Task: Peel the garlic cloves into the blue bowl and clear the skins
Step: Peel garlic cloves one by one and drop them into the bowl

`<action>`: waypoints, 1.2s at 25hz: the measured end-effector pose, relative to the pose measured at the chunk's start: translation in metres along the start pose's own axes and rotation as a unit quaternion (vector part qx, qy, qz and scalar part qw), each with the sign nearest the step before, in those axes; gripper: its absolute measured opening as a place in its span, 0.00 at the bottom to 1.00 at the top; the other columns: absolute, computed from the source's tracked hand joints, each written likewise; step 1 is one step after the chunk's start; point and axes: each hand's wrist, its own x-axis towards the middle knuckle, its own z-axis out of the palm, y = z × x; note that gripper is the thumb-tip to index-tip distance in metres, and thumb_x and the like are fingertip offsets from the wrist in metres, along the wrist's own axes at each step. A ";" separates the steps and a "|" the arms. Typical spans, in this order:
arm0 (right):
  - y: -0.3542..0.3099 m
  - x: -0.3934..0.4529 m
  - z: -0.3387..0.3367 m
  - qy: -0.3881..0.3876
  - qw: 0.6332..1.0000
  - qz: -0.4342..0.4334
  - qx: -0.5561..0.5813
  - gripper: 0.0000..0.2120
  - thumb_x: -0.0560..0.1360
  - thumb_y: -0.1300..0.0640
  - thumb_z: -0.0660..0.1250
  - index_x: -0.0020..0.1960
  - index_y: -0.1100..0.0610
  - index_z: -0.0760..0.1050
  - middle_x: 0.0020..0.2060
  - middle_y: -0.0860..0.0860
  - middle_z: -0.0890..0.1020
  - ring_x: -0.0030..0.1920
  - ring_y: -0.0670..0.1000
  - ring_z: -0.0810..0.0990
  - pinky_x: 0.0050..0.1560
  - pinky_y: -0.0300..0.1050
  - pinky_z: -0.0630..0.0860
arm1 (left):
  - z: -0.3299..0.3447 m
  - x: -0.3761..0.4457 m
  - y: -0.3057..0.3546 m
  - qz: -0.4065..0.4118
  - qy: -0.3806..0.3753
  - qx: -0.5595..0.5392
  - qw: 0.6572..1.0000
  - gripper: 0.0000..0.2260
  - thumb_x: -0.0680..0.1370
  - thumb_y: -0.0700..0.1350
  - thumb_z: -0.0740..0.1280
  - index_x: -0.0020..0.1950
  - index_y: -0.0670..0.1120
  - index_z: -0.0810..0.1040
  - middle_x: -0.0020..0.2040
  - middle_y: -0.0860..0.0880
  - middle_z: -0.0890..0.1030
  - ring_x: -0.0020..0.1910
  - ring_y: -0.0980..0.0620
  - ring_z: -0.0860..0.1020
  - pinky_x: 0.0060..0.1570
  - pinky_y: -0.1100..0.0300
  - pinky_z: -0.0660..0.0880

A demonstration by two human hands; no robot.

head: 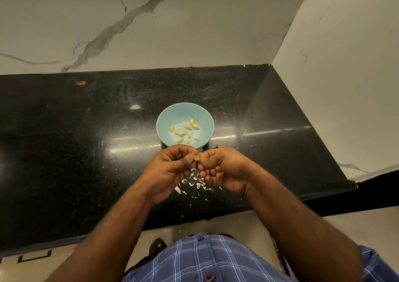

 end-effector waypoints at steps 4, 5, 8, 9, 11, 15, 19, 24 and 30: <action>0.004 0.004 0.004 0.059 0.997 -0.045 -0.037 0.10 0.80 0.67 0.63 0.42 0.61 0.78 0.32 0.52 0.79 0.31 0.46 0.75 0.32 0.38 0.72 | 0.005 0.002 -0.003 -0.001 0.050 0.001 0.999 0.06 0.72 0.40 0.70 0.46 0.45 0.87 0.38 0.46 0.84 0.37 0.55 0.80 0.34 0.67 0.75; 0.004 0.005 0.004 0.074 0.994 -0.054 -0.058 0.10 0.79 0.69 0.63 0.41 0.61 0.77 0.32 0.53 0.78 0.30 0.47 0.74 0.32 0.38 0.71 | 0.006 0.002 -0.004 0.009 0.061 0.017 0.998 0.07 0.73 0.40 0.70 0.47 0.45 0.87 0.38 0.46 0.84 0.37 0.54 0.80 0.34 0.66 0.75; 0.006 0.005 0.006 0.103 0.983 -0.079 -0.129 0.13 0.78 0.70 0.63 0.38 0.60 0.77 0.30 0.52 0.78 0.31 0.47 0.73 0.33 0.40 0.70 | 0.006 0.004 -0.009 0.045 0.072 0.098 0.992 0.08 0.78 0.37 0.68 0.49 0.45 0.87 0.38 0.45 0.84 0.38 0.53 0.78 0.36 0.63 0.73; 0.006 0.005 0.007 0.114 0.977 -0.088 -0.159 0.13 0.79 0.68 0.64 0.37 0.59 0.77 0.29 0.51 0.78 0.31 0.48 0.73 0.34 0.41 0.71 | 0.005 0.005 -0.009 0.051 0.074 0.124 0.988 0.08 0.79 0.36 0.68 0.50 0.45 0.87 0.38 0.46 0.84 0.39 0.52 0.78 0.37 0.62 0.73; 0.008 0.005 0.008 0.141 0.959 -0.109 -0.219 0.14 0.79 0.65 0.65 0.36 0.56 0.77 0.28 0.51 0.78 0.33 0.49 0.74 0.37 0.44 0.73 | 0.004 0.005 -0.010 0.055 0.082 0.155 0.983 0.08 0.80 0.36 0.67 0.52 0.44 0.86 0.40 0.46 0.85 0.41 0.51 0.79 0.38 0.60 0.74; 0.010 0.008 0.008 0.172 0.941 -0.110 -0.271 0.13 0.80 0.58 0.65 0.36 0.53 0.77 0.29 0.49 0.78 0.35 0.50 0.76 0.44 0.53 0.76 | 0.005 0.005 -0.010 0.053 0.086 0.180 0.978 0.06 0.80 0.37 0.69 0.53 0.43 0.85 0.41 0.47 0.86 0.41 0.51 0.81 0.40 0.59 0.75; 0.012 0.010 0.006 0.192 0.926 -0.118 -0.302 0.09 0.82 0.55 0.62 0.44 0.54 0.76 0.36 0.50 0.80 0.41 0.52 0.78 0.50 0.57 0.79 | 0.003 0.004 -0.009 0.057 0.091 0.179 0.978 0.04 0.77 0.37 0.73 0.51 0.41 0.84 0.40 0.44 0.85 0.40 0.49 0.81 0.39 0.60 0.76; 0.020 0.008 0.003 0.200 0.884 -0.207 -0.369 0.10 0.83 0.54 0.61 0.43 0.48 0.70 0.41 0.51 0.80 0.47 0.57 0.82 0.48 0.58 0.79 | 0.003 0.003 -0.009 0.046 0.096 0.170 0.980 0.03 0.78 0.36 0.71 0.50 0.39 0.84 0.40 0.42 0.85 0.39 0.48 0.82 0.37 0.62 0.76; 0.023 0.011 -0.003 0.161 0.929 -0.222 -0.249 0.10 0.83 0.60 0.63 0.44 0.51 0.76 0.37 0.49 0.82 0.37 0.45 0.80 0.40 0.43 0.76 | 0.003 -0.001 -0.001 -0.021 0.068 0.066 0.995 0.03 0.79 0.36 0.68 0.49 0.40 0.82 0.41 0.43 0.84 0.38 0.52 0.83 0.37 0.65 0.78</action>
